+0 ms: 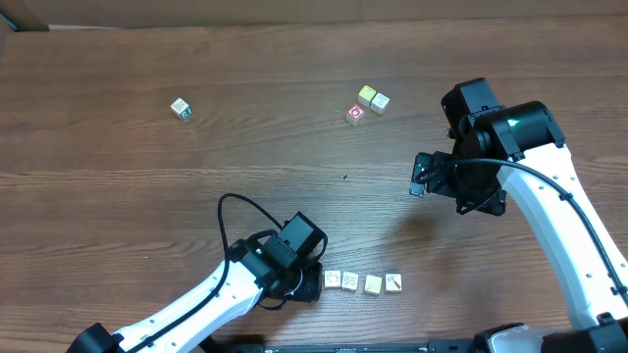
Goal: Flip 5 blocks
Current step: 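Place the C block left of the O block and release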
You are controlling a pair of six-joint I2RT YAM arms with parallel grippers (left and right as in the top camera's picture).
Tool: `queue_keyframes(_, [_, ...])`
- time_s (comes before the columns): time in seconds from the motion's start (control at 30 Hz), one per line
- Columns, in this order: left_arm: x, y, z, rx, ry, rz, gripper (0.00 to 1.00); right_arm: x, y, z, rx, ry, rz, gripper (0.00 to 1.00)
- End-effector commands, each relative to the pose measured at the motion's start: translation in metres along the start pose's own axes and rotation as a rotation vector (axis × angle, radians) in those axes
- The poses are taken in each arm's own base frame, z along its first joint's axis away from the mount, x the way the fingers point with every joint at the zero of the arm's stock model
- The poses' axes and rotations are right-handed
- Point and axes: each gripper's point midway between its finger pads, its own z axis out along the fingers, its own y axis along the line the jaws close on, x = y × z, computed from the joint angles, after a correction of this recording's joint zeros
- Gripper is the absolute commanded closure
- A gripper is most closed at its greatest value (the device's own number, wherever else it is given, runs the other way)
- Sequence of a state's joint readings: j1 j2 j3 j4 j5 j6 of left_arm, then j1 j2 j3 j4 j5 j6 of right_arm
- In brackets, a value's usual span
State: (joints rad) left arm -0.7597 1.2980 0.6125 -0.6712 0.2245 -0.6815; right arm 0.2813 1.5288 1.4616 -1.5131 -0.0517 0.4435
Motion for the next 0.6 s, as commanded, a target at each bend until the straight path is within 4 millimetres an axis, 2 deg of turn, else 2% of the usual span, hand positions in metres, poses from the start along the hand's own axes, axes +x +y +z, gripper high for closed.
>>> queue_keyframes(0.0, [-0.008, 0.002, 0.0, -0.018, -0.054, -0.017, 0.94, -0.003, 0.001, -0.013, -0.019, -0.046, -0.008, 0.0])
queue_keyframes(0.23, [-0.019, -0.011, -0.001, 0.038, -0.092, -0.002, 0.91, -0.003, 0.001, -0.013, -0.019, -0.046, -0.008, 0.0])
queue_keyframes(0.57, [-0.016, -0.01, 0.0, 0.036, -0.079, -0.004, 0.91, -0.002, 0.001, -0.013, -0.019, -0.044, -0.009, 0.0])
